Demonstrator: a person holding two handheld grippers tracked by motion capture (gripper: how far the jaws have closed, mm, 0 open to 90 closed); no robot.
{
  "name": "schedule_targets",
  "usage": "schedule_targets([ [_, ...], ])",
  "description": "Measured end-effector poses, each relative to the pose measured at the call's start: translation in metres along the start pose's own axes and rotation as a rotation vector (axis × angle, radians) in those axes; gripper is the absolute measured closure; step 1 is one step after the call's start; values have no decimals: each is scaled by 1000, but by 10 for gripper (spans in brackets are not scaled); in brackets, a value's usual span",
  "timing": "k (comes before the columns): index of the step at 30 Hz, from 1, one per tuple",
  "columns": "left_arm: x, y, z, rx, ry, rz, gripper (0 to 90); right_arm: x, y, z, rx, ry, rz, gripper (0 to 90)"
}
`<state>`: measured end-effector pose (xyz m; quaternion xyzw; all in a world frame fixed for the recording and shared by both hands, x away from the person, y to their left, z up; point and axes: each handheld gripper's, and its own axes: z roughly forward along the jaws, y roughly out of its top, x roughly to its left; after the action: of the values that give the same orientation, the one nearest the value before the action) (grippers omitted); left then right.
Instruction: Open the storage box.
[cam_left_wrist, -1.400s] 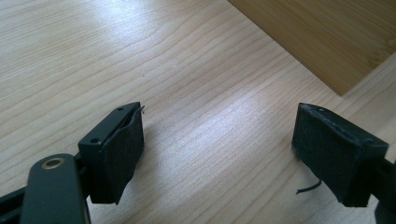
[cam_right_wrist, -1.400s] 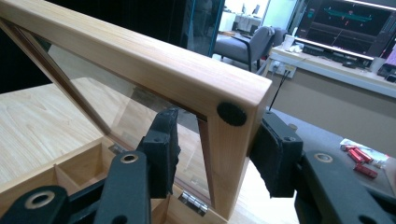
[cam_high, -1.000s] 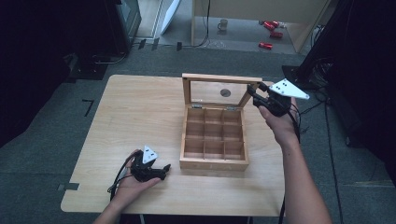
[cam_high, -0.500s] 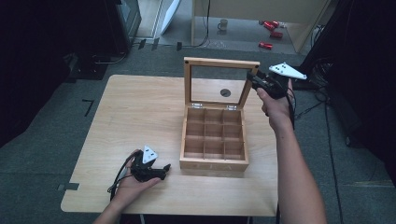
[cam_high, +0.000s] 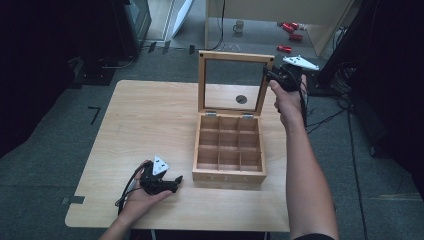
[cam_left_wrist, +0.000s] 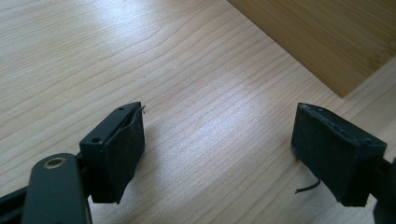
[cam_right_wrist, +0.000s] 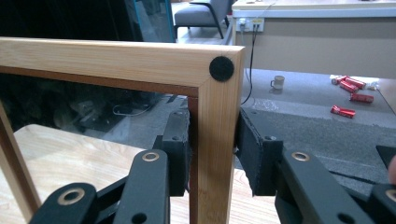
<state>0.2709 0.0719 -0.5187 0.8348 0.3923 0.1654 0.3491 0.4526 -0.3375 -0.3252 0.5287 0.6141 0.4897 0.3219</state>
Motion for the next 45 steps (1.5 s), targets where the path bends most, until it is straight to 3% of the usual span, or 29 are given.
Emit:
schedule_targets([
  [9,0,0,0,0,0,1,178,0,-2,12,-12,-32,42,666],
  [13,0,0,0,0,0,1,179,1,-1,15,-3,-48,48,664],
  [18,0,0,0,0,0,1,179,5,3,24,25,-102,54,665],
  [23,0,0,0,0,0,1,178,6,3,26,27,-118,63,665],
  [26,0,0,0,-1,1,1,178,4,3,25,30,-100,88,649],
  [29,0,0,0,-1,1,1,178,-4,4,22,26,-21,176,543],
  [31,0,0,0,-1,1,1,178,-6,4,18,16,2,199,495],
  [40,0,0,0,0,1,2,178,3,-5,-4,70,27,108,237],
  [45,0,0,0,2,0,4,178,7,-13,-18,80,34,73,177],
])
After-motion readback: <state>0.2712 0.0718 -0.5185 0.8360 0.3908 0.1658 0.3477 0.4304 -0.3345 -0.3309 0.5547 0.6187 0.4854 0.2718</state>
